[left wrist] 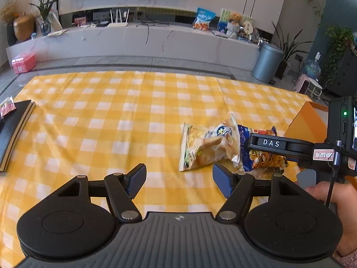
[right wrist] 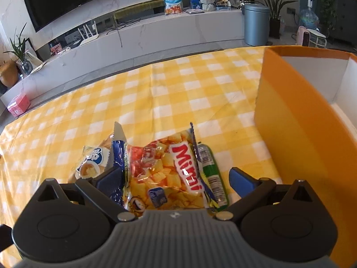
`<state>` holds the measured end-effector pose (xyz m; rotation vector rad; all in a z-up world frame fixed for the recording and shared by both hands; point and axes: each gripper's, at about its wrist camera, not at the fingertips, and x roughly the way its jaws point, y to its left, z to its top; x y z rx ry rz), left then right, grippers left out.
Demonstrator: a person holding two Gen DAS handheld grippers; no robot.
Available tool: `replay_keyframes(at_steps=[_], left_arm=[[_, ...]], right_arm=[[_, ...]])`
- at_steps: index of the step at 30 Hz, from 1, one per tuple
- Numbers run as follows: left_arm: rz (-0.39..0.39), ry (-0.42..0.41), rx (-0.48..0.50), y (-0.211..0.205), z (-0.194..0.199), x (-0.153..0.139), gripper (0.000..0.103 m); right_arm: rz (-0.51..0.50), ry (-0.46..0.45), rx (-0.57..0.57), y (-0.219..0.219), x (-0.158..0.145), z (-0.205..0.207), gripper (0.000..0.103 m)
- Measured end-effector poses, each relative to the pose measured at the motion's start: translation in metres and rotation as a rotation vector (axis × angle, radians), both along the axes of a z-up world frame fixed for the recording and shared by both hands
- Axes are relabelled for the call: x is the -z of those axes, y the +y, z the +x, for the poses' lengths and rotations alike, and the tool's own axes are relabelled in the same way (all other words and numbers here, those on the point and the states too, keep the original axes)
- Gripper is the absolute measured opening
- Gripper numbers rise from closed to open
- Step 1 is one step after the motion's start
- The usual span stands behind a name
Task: Organize snacks
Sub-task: 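Grasp the Mimi chips bag with the right gripper and lift it, then grasp the white bread packet with the left gripper while the right holds the Mimi bag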
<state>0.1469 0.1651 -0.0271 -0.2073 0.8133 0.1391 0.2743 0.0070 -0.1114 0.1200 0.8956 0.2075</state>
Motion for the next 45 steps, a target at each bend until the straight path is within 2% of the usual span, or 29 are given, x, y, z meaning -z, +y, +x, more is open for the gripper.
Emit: replay_keyframes(at_steps=[6, 8, 10, 13, 16, 21, 24, 28, 31, 35, 39, 42, 45], left_arm=[[-0.003, 0.001, -0.010, 0.004, 0.002, 0.000, 0.080], [0.012, -0.002, -0.016, 0.003, 0.002, 0.001, 0.080], [0.026, -0.001, -0.016, 0.002, 0.003, 0.001, 0.080], [0.017, 0.006, -0.015, 0.002, 0.003, 0.002, 0.080], [0.016, 0.003, -0.011, 0.001, 0.003, 0.001, 0.080], [0.017, -0.005, -0.007, 0.000, 0.000, -0.001, 0.080], [0.011, -0.003, -0.004, 0.000, 0.000, -0.001, 0.080], [0.018, -0.002, 0.010, -0.004, 0.000, 0.000, 0.080], [0.017, -0.002, 0.026, -0.009, -0.001, 0.000, 0.080], [0.024, -0.006, 0.045, -0.015, -0.002, -0.001, 0.080], [0.026, -0.008, 0.053, -0.018, -0.002, -0.001, 0.080], [0.021, -0.007, 0.051, -0.017, -0.002, 0.000, 0.080], [0.014, -0.008, 0.046, -0.015, -0.003, 0.000, 0.080]], right_arm=[[-0.024, -0.004, -0.039, 0.009, 0.012, 0.004, 0.098], [-0.043, -0.037, -0.038, 0.008, 0.012, 0.001, 0.077], [-0.075, -0.064, -0.032, 0.006, 0.009, -0.002, 0.060], [-0.038, -0.059, -0.032, -0.005, 0.006, -0.003, 0.051], [-0.003, -0.048, -0.032, -0.016, 0.002, -0.005, 0.046], [0.029, -0.060, -0.042, -0.027, -0.012, -0.023, 0.046], [0.027, -0.080, -0.087, -0.033, -0.026, -0.039, 0.046], [-0.099, -0.099, -0.234, -0.025, -0.037, -0.064, 0.046], [-0.130, -0.056, -0.302, -0.024, -0.034, -0.071, 0.046], [-0.178, -0.003, -0.296, -0.024, -0.022, -0.066, 0.046], [-0.141, 0.048, -0.311, -0.021, -0.014, -0.063, 0.046], [-0.200, 0.024, -0.322, -0.012, -0.011, -0.067, 0.046], [-0.149, 0.009, -0.320, -0.014, -0.017, -0.071, 0.046]])
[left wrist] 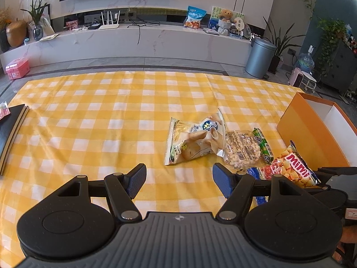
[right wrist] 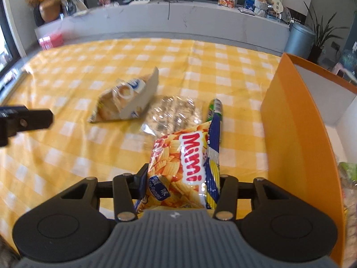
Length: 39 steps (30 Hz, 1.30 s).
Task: Organize snacks
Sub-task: 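Grasp the white bread packet with the left gripper while the right holds the Mimi bag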
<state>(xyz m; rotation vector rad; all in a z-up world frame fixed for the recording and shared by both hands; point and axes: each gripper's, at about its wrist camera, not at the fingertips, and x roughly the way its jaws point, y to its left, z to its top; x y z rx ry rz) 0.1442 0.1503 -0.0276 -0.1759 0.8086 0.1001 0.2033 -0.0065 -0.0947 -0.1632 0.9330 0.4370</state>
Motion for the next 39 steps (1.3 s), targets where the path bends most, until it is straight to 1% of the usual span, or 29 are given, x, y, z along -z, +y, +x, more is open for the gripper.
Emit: replay_keyframes(at_steps=[3, 6, 8, 10, 13, 16, 18, 20, 24, 29, 31, 33, 35, 37, 39], left_arm=[[-0.017, -0.015, 0.011, 0.001, -0.001, -0.001, 0.080], [-0.041, -0.059, 0.034, 0.001, -0.003, -0.002, 0.080], [-0.042, -0.091, 0.039, 0.000, -0.004, -0.003, 0.080], [-0.028, -0.127, 0.050, -0.002, -0.006, -0.003, 0.081], [0.037, -0.183, 0.116, -0.012, -0.007, -0.001, 0.082], [0.138, -0.228, 0.181, -0.024, -0.011, 0.008, 0.082], [0.201, -0.207, 0.211, -0.034, -0.012, 0.016, 0.082], [0.240, -0.191, 0.233, -0.041, -0.015, 0.023, 0.082], [0.286, -0.210, 0.261, -0.054, -0.015, 0.031, 0.082], [0.265, -0.246, 0.258, -0.056, -0.011, 0.035, 0.082], [0.266, -0.265, 0.259, -0.053, -0.008, 0.036, 0.082], [0.278, -0.262, 0.279, -0.053, -0.003, 0.038, 0.082], [0.314, -0.239, 0.304, -0.056, 0.002, 0.042, 0.082], [0.384, -0.220, 0.337, -0.063, 0.005, 0.048, 0.082], [0.447, -0.220, 0.367, -0.071, 0.005, 0.054, 0.082]], right_arm=[[0.029, -0.029, 0.013, -0.002, -0.008, -0.005, 0.046], [0.045, -0.053, 0.014, -0.006, -0.015, -0.011, 0.046], [0.065, -0.062, 0.014, -0.010, -0.019, -0.015, 0.046], [0.084, -0.067, 0.016, -0.015, -0.021, -0.019, 0.046], [0.102, -0.068, 0.018, -0.021, -0.020, -0.023, 0.046], [0.125, -0.060, 0.027, -0.028, -0.017, -0.025, 0.046], [0.144, -0.056, 0.035, -0.031, -0.014, -0.026, 0.046], [0.162, -0.057, 0.033, -0.034, -0.012, -0.029, 0.046], [0.190, -0.045, 0.024, -0.040, -0.006, -0.033, 0.046], [0.207, -0.052, 0.010, -0.047, -0.002, -0.037, 0.046], [0.230, -0.048, 0.010, -0.050, -0.001, -0.038, 0.046], [0.243, -0.048, 0.010, -0.052, 0.001, -0.037, 0.046], [0.251, -0.044, 0.013, -0.053, 0.003, -0.035, 0.046], [0.255, -0.039, 0.020, -0.054, 0.005, -0.032, 0.046], [0.258, -0.036, 0.023, -0.055, 0.008, -0.029, 0.046]])
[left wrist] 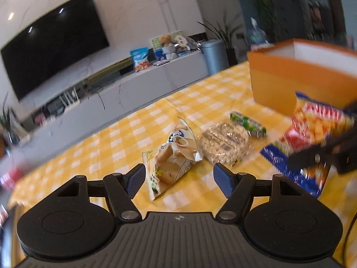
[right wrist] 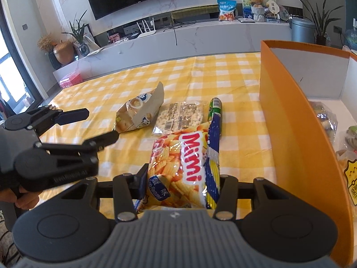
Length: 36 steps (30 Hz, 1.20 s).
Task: Organize snacks
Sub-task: 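Grasp the white bread packet with the left gripper while the right holds the Mimi bag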
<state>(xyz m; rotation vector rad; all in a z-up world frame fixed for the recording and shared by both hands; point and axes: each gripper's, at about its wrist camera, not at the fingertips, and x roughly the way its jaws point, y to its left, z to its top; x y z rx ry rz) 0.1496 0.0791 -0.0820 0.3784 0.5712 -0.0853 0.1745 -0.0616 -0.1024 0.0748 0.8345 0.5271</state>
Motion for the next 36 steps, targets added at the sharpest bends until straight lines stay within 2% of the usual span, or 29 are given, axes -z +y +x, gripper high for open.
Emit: replay_keyframes(at_steps=[3, 10, 14, 18, 26, 27, 28, 29, 36], left_arm=[[0.051, 0.031, 0.038, -0.011, 0.006, 0.009, 0.082], [0.206, 0.043, 0.015, -0.024, 0.032, 0.033, 0.082], [0.208, 0.051, 0.015, -0.025, 0.046, 0.036, 0.082], [0.253, 0.036, -0.002, -0.029, 0.059, 0.042, 0.082], [0.229, 0.010, -0.093, -0.026, 0.084, 0.046, 0.086], [0.219, 0.005, -0.093, -0.025, 0.086, 0.045, 0.084], [0.206, 0.019, -0.087, -0.024, 0.087, 0.044, 0.071], [0.203, 0.024, -0.092, -0.024, 0.088, 0.044, 0.064], [0.130, 0.016, -0.060, -0.014, 0.076, 0.032, 0.047]], right_arm=[[0.002, 0.011, 0.005, -0.002, 0.003, 0.003, 0.046], [0.002, 0.031, 0.012, -0.003, 0.010, 0.008, 0.046], [0.005, 0.038, 0.012, -0.002, 0.013, 0.009, 0.045], [0.005, 0.048, 0.020, -0.005, 0.015, 0.012, 0.043], [0.009, 0.054, 0.022, -0.006, 0.019, 0.013, 0.043], [0.010, 0.053, 0.020, -0.006, 0.020, 0.014, 0.043], [0.010, 0.053, 0.020, -0.006, 0.020, 0.014, 0.043], [0.009, 0.053, 0.019, -0.006, 0.020, 0.014, 0.042], [0.015, 0.059, 0.029, -0.008, 0.021, 0.014, 0.042]])
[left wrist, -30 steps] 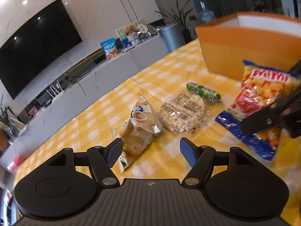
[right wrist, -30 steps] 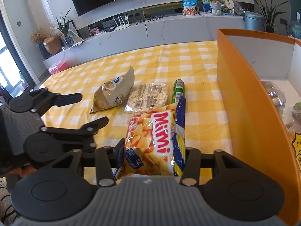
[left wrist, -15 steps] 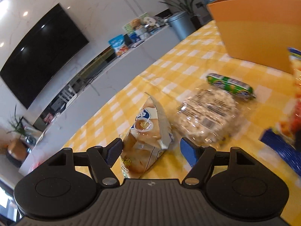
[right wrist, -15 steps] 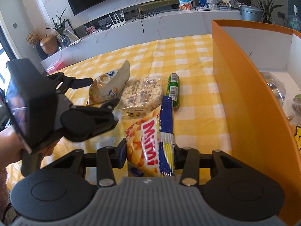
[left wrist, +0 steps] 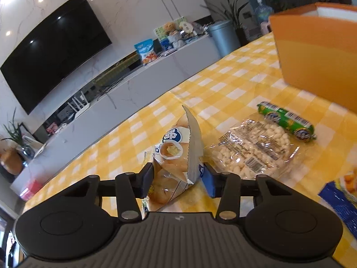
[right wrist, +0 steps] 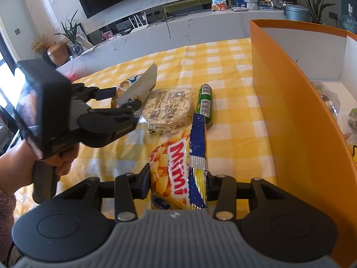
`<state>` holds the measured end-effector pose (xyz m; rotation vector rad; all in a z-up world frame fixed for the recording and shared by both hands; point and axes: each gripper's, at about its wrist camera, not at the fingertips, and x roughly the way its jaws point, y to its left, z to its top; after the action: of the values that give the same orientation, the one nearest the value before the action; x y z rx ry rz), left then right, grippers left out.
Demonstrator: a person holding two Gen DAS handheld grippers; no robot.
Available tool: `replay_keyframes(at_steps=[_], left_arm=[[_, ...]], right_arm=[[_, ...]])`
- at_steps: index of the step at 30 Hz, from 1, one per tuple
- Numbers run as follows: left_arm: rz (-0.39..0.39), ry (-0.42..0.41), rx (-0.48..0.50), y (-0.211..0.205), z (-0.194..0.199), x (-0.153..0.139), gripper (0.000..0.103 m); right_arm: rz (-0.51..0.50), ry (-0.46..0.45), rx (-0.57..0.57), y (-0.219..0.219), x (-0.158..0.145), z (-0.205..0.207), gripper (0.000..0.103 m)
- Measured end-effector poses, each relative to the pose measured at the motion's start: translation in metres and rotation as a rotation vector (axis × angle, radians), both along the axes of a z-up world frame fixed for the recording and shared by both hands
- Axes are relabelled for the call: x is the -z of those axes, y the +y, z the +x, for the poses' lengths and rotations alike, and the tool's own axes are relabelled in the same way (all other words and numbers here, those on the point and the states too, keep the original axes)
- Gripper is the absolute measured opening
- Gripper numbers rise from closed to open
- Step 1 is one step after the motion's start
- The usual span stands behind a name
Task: Organize snacks
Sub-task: 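Grasp the white bread packet with the left gripper while the right holds the Mimi bag, then carry both packets over the box and open the right gripper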
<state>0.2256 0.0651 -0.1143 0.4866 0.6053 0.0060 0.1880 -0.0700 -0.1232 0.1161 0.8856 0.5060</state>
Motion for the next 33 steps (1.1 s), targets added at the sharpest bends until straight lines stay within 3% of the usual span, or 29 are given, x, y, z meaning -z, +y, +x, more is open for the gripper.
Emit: replay_keyframes(at_steps=[10, 16, 20, 33], left_arm=[[-0.095, -0.046, -0.020, 0.016, -0.042, -0.032, 0.048], [-0.257, -0.055, -0.056, 0.029, -0.063, -0.060, 0.047], [-0.335, -0.033, -0.028, 0.030, -0.070, -0.076, 0.047], [-0.454, -0.035, 0.026, 0.014, -0.090, -0.113, 0.047]], right_arm=[[0.008, -0.012, -0.016, 0.004, -0.005, -0.005, 0.041], [0.031, -0.018, -0.009, 0.003, -0.011, -0.010, 0.040], [0.032, -0.029, 0.003, 0.002, -0.016, -0.014, 0.040], [0.162, -0.088, 0.049, -0.028, -0.058, -0.030, 0.040]])
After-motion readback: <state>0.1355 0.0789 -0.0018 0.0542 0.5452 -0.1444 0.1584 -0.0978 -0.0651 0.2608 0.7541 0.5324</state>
